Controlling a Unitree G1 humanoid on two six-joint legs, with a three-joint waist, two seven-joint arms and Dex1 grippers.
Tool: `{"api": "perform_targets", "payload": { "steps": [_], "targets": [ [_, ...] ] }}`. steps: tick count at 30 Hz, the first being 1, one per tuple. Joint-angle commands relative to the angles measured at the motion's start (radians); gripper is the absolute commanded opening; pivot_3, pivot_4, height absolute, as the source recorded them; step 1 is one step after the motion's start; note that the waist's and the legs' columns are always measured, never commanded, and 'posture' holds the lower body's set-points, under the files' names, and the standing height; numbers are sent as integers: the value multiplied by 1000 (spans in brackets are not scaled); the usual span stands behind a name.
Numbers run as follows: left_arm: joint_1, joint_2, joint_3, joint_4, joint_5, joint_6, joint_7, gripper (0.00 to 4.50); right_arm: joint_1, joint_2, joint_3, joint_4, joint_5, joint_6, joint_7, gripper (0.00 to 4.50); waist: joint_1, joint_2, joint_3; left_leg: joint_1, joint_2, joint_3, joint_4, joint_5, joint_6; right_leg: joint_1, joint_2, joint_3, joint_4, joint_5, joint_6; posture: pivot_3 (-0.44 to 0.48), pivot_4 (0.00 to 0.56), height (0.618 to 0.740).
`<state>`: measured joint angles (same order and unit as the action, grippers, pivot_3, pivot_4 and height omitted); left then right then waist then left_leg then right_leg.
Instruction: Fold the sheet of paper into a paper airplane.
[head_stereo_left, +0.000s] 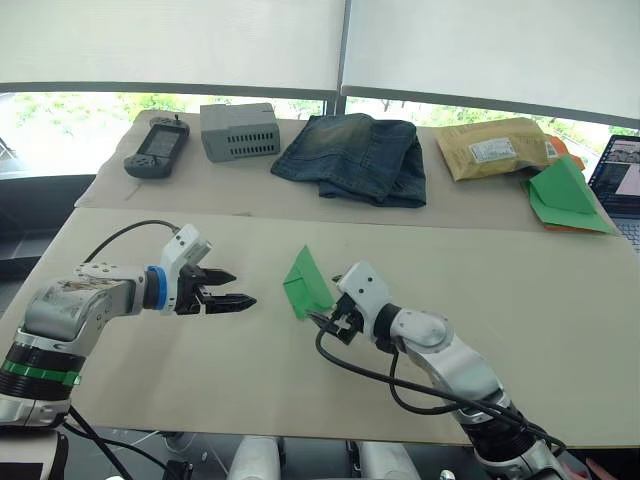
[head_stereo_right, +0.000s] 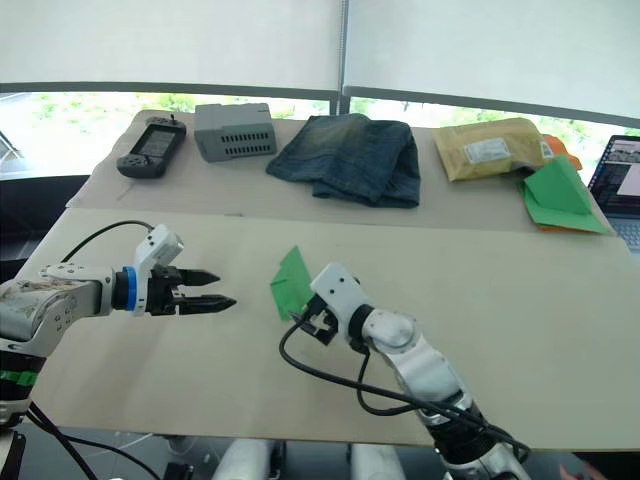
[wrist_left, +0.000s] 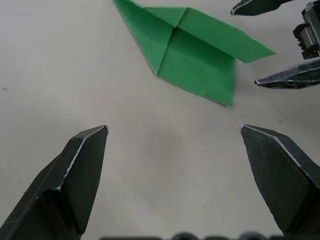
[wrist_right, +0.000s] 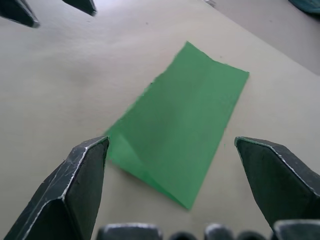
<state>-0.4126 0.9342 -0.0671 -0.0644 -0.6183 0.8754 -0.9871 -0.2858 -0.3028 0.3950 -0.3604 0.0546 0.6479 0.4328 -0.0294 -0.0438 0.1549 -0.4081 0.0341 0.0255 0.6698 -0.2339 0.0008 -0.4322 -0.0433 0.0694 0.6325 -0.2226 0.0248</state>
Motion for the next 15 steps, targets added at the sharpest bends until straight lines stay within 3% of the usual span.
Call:
{"api": "perform_targets", "payload": {
  "steps": [1, 7, 14, 15],
  "targets": [
    [3, -4, 20, -27, 13, -6, -11, 4500, -15, 18, 17, 0, -28, -49, -10, 4480, -1, 0, 0, -1, 0, 0, 0, 0, 0, -1, 0, 0, 0, 0, 0, 0, 150, 734],
    [22, -16, 40, -25, 33, -15, -7, 4500, -21, 42, 5, 14, -44, -80, -7, 2572, -8, 0, 0, -3, 0, 0, 0, 0, 0, -5, 0, 0, 6, 0, 0, 0, 150, 734],
    [26, -44, 29, 8, 96, -58, 12, 4500, -68, -52, 8, 46, -53, -179, 110, 160, -11, 0, 0, -1, 0, 0, 3, 0, 0, -5, 1, 0, 11, -2, -1, 0, 150, 734],
    [25, -50, 32, 9, 97, -57, 12, 4500, -77, -71, 4, 52, -54, -198, 130, 29, -11, 0, 0, -2, 0, 0, 4, 0, 0, -5, 1, 0, 11, -4, 2, 0, 150, 734]
  ]
}}
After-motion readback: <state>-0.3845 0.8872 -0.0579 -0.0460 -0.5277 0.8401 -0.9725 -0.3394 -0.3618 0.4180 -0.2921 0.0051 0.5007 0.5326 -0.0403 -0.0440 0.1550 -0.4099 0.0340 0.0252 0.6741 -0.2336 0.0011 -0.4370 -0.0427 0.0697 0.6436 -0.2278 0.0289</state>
